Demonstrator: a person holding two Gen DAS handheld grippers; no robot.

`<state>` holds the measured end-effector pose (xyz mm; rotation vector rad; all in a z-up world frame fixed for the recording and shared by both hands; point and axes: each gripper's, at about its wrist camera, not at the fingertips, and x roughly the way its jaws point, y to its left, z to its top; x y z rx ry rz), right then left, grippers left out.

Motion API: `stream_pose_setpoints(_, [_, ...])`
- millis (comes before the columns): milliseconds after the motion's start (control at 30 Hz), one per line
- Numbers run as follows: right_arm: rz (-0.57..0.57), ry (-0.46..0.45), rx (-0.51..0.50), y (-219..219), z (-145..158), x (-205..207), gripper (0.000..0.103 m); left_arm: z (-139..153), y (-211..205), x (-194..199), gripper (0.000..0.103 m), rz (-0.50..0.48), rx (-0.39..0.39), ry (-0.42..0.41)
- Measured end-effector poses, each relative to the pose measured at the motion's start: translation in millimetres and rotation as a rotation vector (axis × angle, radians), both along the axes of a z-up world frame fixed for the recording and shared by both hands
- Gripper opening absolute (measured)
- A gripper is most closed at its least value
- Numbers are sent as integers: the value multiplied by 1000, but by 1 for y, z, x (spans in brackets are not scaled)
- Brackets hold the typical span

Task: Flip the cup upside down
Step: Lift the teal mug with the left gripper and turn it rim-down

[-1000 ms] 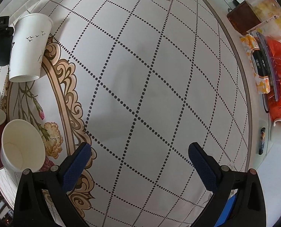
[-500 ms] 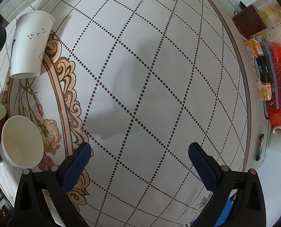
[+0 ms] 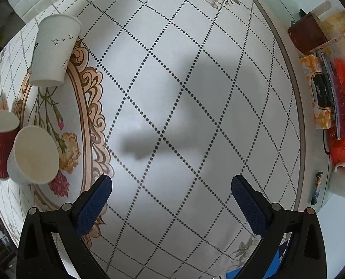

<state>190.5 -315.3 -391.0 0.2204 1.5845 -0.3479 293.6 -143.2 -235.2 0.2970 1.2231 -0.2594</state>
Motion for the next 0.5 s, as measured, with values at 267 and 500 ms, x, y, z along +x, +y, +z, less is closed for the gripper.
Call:
stream_pose_setpoints(267, [89, -12, 11, 5, 13, -41, 103, -2, 8, -72, 68, 19, 16, 88])
stream_pose_setpoints(500, [181, -1, 21, 15, 14, -88, 103, -30, 18, -132, 68, 73, -1, 239])
